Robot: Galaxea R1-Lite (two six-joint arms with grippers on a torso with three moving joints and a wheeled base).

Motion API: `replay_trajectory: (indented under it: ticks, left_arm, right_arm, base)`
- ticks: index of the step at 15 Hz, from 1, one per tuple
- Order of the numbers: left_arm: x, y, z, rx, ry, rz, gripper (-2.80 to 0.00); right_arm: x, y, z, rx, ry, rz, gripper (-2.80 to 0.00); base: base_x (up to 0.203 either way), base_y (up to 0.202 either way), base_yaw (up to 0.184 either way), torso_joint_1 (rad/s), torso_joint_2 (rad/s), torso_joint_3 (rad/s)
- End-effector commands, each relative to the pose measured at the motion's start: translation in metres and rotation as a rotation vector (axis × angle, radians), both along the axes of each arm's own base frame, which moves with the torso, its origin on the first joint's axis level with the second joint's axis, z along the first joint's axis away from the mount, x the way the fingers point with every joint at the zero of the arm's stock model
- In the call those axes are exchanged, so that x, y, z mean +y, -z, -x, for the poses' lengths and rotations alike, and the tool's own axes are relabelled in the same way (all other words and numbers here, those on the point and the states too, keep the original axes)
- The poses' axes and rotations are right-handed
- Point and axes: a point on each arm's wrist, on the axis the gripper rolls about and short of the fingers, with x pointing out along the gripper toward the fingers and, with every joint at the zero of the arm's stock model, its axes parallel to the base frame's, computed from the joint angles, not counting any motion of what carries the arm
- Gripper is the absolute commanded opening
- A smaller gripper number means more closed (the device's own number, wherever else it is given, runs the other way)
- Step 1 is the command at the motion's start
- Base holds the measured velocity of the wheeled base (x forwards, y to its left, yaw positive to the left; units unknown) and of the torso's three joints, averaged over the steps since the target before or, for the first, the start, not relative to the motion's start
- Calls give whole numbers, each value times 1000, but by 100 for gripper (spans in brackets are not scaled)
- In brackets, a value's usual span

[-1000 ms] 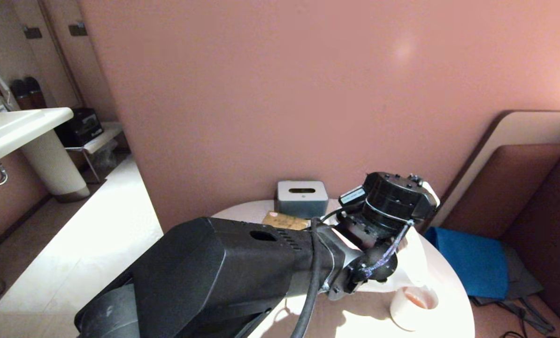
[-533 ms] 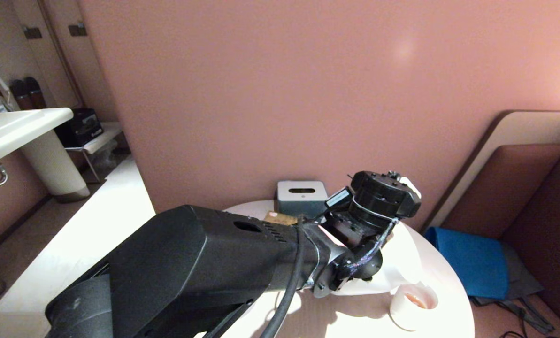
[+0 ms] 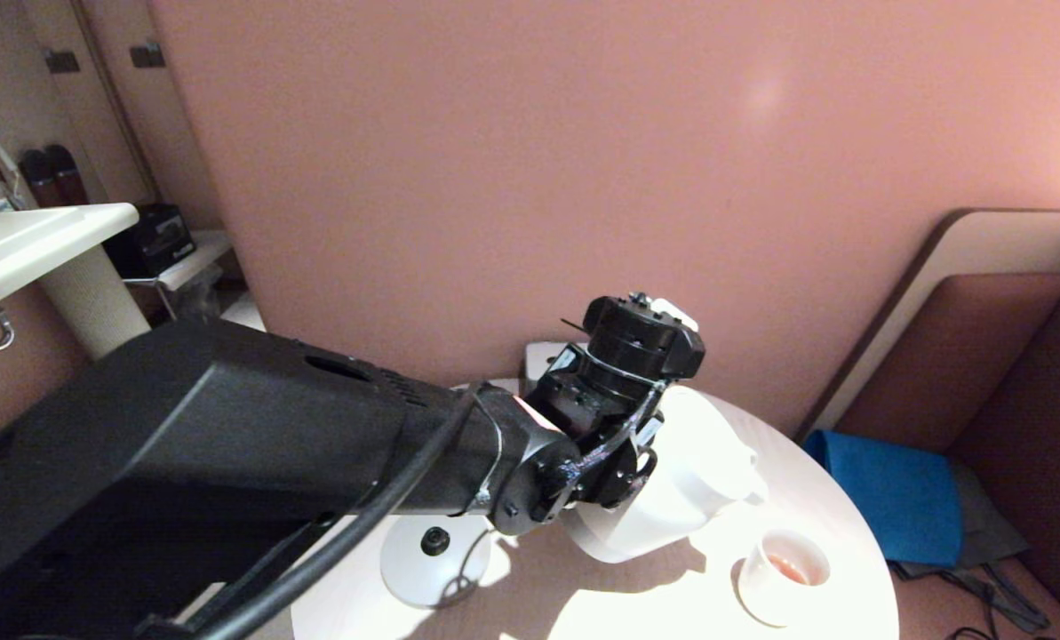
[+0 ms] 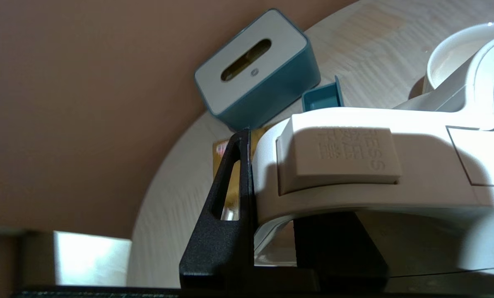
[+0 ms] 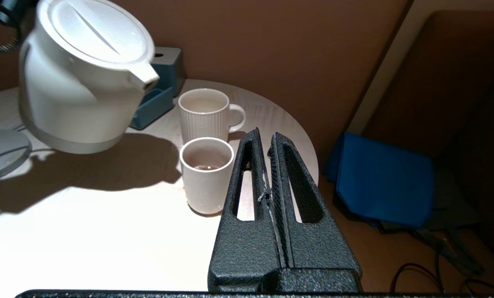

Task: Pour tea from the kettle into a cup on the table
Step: Put down the kettle on the table

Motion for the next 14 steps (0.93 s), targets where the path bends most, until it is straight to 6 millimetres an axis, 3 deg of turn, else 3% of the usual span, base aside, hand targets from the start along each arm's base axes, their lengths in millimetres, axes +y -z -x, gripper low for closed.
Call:
replay_trajectory:
  ticks: [1, 4, 8, 14]
  left_arm:
    - [25, -22, 7, 4, -28, 77, -280]
    - [62, -31, 10, 78, -94, 256, -280]
    - [129, -38, 10, 154, -187, 422, -280]
    - [190, -10, 23, 121, -293, 546, -280]
  right_arm:
    - [0, 0, 0, 1, 0, 1, -280]
    - [0, 0, 0, 0, 0, 1, -280]
    - [0, 0, 0, -1, 0, 1, -280]
    - [0, 0, 0, 1, 0, 1, -280]
  base:
    - [0, 0, 0, 0, 0, 0]
    - [0, 0, 0, 0, 0, 0]
    - [0, 0, 0, 0, 0, 0]
    - [0, 0, 0, 0, 0, 0]
